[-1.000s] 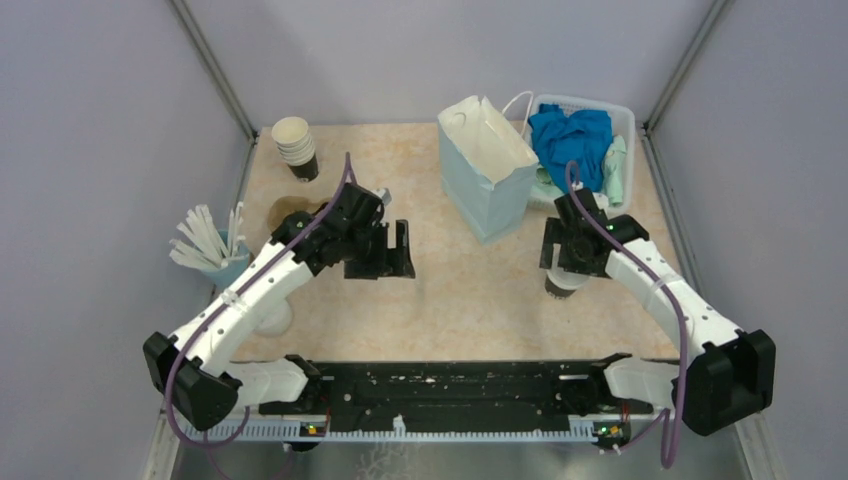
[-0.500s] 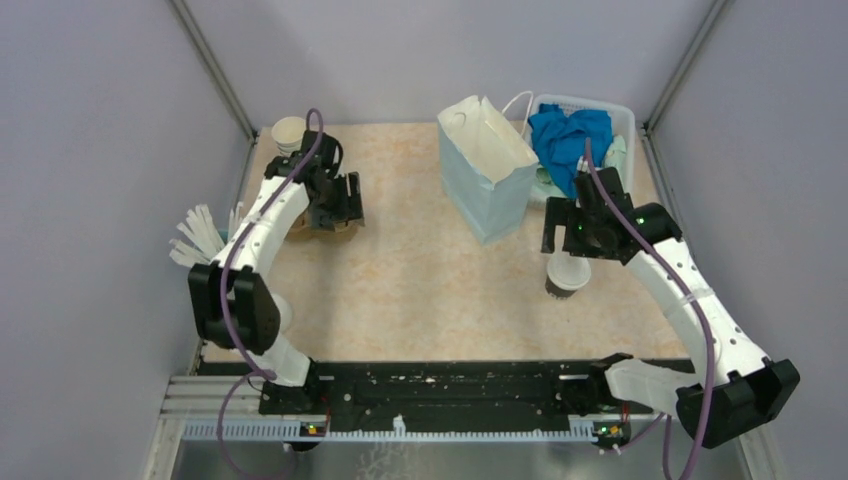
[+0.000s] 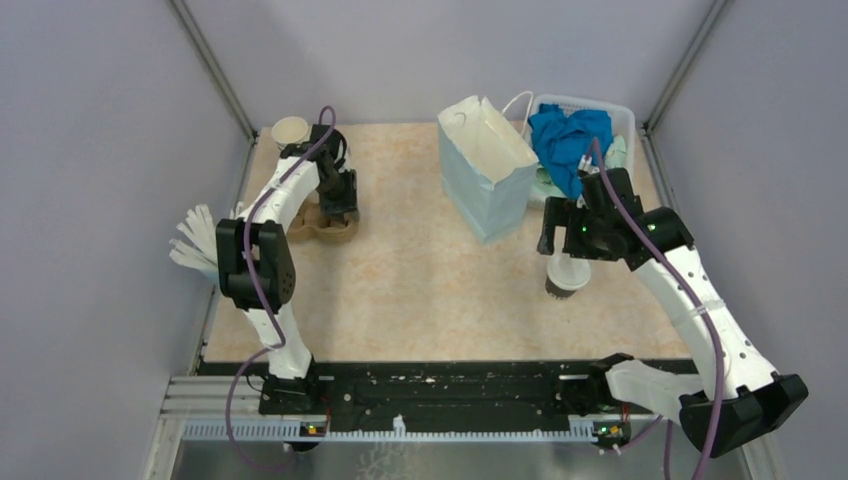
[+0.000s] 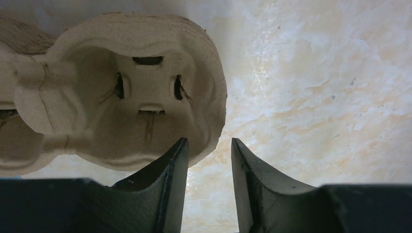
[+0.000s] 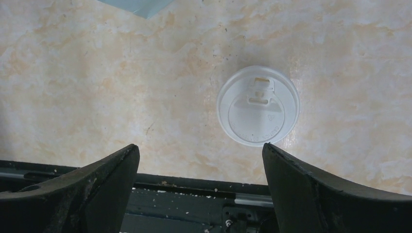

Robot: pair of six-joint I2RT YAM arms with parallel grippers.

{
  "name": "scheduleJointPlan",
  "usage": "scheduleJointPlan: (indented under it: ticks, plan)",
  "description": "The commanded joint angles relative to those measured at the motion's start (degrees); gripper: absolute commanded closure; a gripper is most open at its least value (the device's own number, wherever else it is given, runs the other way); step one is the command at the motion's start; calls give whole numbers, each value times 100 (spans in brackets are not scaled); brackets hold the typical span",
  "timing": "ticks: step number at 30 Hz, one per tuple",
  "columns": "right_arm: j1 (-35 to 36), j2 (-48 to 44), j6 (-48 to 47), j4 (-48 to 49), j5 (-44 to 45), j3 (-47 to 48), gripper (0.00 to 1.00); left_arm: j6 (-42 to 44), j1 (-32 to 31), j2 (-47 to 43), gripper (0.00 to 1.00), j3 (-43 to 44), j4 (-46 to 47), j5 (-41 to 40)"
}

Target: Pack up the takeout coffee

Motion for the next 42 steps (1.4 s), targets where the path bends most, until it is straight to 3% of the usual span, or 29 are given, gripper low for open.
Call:
scheduleJointPlan:
  ticks: [1, 12, 25, 35, 42]
  plan:
    - [-17, -29, -49, 227, -138, -93, 4, 216, 43, 139, 57, 386, 138, 51]
    - [-16, 81, -44, 370, -258, -112, 4, 223, 79, 413, 61, 587, 129, 224]
    - [-16, -42, 47, 302, -352, -157, 6, 160, 107, 245, 79, 781, -58, 256]
    - [-16, -181, 46, 234, -423, -137, 7, 200, 107, -281, 100, 1057, -449, -416]
    - [-8, -198, -114, 111, -534, -32, 8, 179, 107, -835, 100, 1315, -731, -885]
